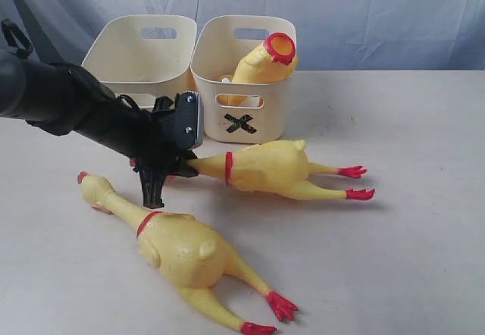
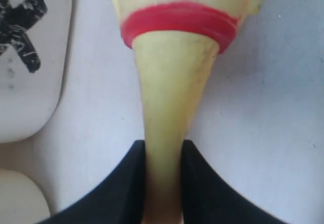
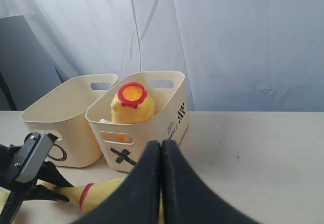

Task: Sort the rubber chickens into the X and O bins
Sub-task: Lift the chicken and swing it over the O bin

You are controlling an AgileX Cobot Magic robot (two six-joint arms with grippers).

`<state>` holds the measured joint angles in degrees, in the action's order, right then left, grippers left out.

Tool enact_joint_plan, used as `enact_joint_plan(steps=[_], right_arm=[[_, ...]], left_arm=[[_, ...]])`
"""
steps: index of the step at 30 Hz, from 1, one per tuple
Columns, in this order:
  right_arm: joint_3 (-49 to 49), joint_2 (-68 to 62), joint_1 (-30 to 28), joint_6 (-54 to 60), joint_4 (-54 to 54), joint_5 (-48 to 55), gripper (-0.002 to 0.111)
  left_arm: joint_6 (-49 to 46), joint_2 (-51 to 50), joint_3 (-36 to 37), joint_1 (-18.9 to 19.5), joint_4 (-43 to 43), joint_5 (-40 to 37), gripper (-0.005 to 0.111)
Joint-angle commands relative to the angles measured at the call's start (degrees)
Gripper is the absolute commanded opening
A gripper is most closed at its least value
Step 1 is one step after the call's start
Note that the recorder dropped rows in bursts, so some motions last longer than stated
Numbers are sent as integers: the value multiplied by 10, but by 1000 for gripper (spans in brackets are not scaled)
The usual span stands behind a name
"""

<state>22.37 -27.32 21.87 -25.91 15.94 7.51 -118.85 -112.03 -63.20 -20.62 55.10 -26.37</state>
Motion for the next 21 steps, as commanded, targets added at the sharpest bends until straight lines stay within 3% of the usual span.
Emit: enact_joint_plan(steps=[1, 16, 21], right_arm=[[-4, 2, -1, 1, -2, -4, -1], [-4, 2, -1, 1, 5, -5, -1], [-4, 2, -1, 1, 17, -11, -1]], left_arm=[[53, 35, 0, -1, 9, -12, 0], [143, 122, 0, -1, -21, -90, 0], [234, 145, 0, 1, -30, -92, 0]])
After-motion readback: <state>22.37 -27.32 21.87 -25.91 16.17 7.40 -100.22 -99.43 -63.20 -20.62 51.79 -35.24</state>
